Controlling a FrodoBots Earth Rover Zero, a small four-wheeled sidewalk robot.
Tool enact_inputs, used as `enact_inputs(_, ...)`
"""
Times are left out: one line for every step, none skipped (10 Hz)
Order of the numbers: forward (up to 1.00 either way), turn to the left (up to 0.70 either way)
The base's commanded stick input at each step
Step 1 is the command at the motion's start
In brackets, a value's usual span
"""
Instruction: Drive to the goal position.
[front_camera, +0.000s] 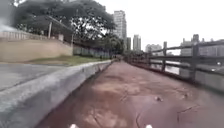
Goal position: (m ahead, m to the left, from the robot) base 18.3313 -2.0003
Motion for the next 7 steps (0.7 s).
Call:
enact_inputs(0.85, -0.32)
enact_inputs(0.85, -0.32)
enact_inputs(0.85, -0.30)
enact_inputs(0.85, -0.25)
enact_inputs(0.85, -0.13)
enact_inputs(0.85, -0.02)
enact_inputs(0.85, 0.02)
